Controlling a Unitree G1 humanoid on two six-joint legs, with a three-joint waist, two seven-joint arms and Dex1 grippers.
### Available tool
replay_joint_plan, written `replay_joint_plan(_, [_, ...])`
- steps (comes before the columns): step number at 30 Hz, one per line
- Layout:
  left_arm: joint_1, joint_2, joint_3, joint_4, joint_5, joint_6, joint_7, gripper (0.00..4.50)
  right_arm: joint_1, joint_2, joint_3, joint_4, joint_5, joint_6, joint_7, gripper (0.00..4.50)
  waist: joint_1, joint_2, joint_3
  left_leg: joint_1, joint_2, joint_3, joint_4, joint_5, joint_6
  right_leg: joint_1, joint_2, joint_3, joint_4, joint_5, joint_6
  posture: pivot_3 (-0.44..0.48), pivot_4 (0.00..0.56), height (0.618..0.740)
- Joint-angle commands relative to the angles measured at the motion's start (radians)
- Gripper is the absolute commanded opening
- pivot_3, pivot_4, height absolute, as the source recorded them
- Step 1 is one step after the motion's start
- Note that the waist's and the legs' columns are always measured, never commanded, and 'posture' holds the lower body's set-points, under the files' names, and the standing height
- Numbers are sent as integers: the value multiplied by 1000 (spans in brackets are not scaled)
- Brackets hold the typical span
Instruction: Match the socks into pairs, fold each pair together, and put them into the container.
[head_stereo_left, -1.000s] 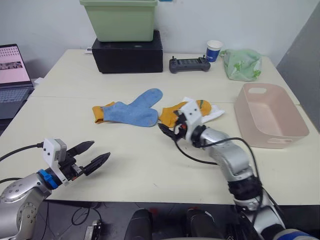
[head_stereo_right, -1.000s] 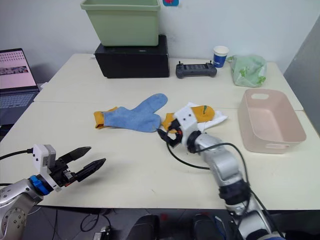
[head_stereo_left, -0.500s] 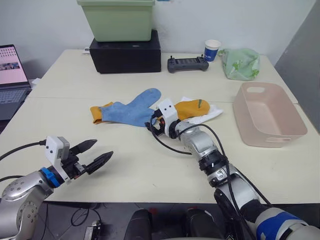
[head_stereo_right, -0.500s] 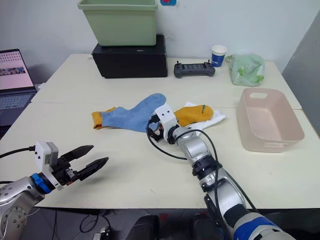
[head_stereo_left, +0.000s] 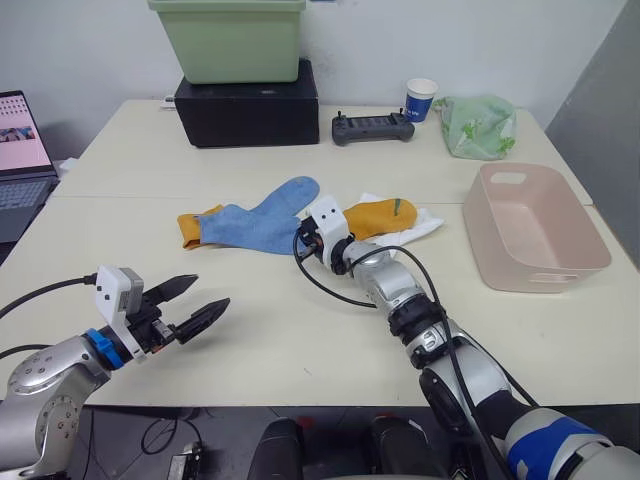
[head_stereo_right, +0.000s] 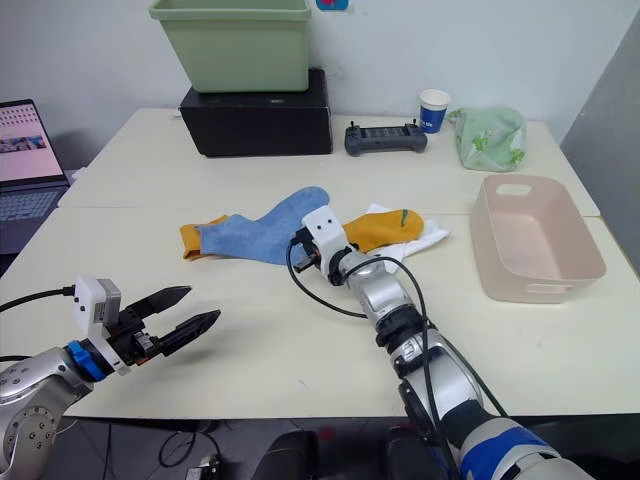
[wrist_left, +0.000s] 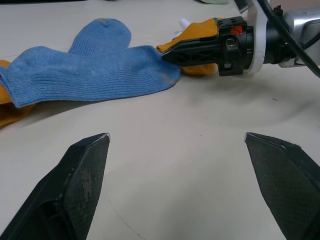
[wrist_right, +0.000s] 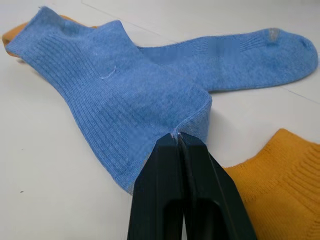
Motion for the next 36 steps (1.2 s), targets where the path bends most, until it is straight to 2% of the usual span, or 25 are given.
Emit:
replay_joint_plan(1, [-3,24,6,-32,-5,1,-5,4500,76,-16,0,-238,27,135,25,28,1,0,0,-1,0,0,0,0,0,0,0,0,0,0,0,0,150,735])
replay_joint_plan(4, [3,40,7,-27,1,-1,-16,4500,163,-49,6,-449,55,282,49,28,2,0,0,-1,0,0,0,0,0,-1,-1,0,0,0,0,0,150,735])
replay_joint_plan(9, [26,92,-13,-6,53,-46,-78,4500,332,-170,-28,-845,148,566,79,28,2,0,0,-2,-1,0,0,0,0,-2,-1,0,0,0,0,0,150,735])
replay_joint_plan(16, [37,132,-48,17,102,-97,-157,4500,498,-375,-134,-1148,278,816,134,28,1,0,1,-3,-1,2,-1,0,0,-4,-1,1,0,-1,-1,0,150,735])
replay_joint_plan(20, [23,142,-76,29,120,-119,-194,4500,578,-489,-232,-1223,342,910,164,28,1,0,1,-4,-1,2,-1,0,0,-5,-1,2,0,-2,0,0,150,735])
replay_joint_plan(24, [-47,152,-148,76,166,-182,-241,4500,611,-587,-298,-1205,365,923,179,28,2,0,2,-4,-1,3,-1,0,0,-5,-1,3,0,-3,3,0,150,735])
replay_joint_plan(31, [-201,122,-270,141,233,-245,-244,4500,608,-573,-307,-1213,386,913,139,28,1,0,2,-8,-1,3,-1,0,0,-9,1,4,0,-3,3,0,150,735])
replay_joint_plan(34, [-243,104,-295,176,245,-265,-236,4500,621,-584,-311,-1221,372,862,128,604,-1,0,2,-9,-1,5,0,0,0,-11,1,5,0,-1,0,0,150,735])
replay_joint_plan(36, [-279,72,-306,198,231,-225,-202,4500,641,-612,-300,-1232,361,811,142,1256,2,0,2,-10,-1,4,0,0,0,-12,1,4,0,-1,0,0,150,735])
